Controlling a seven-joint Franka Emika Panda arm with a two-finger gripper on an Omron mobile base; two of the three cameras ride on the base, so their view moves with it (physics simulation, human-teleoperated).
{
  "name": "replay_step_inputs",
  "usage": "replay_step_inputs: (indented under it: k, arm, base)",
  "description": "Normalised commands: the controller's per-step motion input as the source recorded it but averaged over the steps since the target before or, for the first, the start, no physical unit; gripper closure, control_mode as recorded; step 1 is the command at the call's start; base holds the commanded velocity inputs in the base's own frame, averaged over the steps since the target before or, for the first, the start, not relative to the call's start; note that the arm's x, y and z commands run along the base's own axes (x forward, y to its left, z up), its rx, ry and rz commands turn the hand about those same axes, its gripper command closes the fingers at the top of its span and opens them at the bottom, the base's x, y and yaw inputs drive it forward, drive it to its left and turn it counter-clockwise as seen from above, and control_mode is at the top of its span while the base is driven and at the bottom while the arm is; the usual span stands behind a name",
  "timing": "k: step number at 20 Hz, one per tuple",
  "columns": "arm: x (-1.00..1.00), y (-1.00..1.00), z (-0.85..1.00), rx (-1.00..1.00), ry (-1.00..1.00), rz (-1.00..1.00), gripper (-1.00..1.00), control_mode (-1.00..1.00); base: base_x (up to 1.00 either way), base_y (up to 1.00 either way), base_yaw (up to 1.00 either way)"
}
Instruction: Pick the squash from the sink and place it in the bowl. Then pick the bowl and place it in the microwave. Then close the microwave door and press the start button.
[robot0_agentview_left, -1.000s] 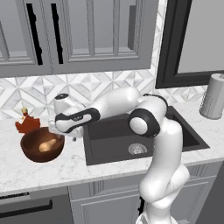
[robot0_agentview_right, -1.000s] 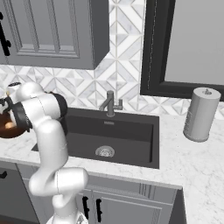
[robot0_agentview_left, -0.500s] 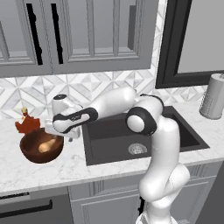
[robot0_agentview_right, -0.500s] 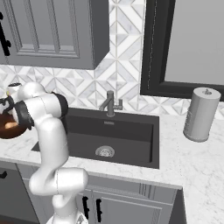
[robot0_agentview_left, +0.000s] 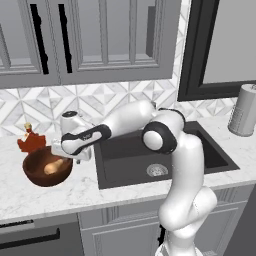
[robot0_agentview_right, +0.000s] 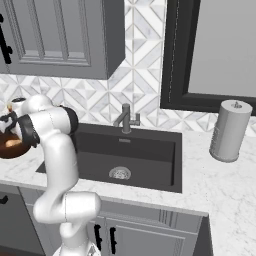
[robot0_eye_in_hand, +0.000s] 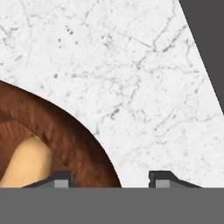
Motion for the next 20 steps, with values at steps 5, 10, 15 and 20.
replay_step_inputs:
  k: [5, 10, 15, 20]
  arm:
    - [0.00, 0.00, -0.04, 0.04, 0.00, 0.00, 1.00, -1.00]
    - [-0.38, -0.11, 0.32, 0.01, -0.13, 0.00, 1.00, -1.00]
    - [-0.70, -0.56, 0.61, 0.00, -0.19, -0.03, 1.00, -1.00]
    - [-0.65, -0.82, 0.64, 0.00, -0.10, -0.03, 1.00, -1.00]
  base:
    - [0.00, 0.00, 0.00]
    - [0.00, 0.00, 0.00]
    - [0.00, 0.00, 0.00]
    - [0.00, 0.00, 0.00]
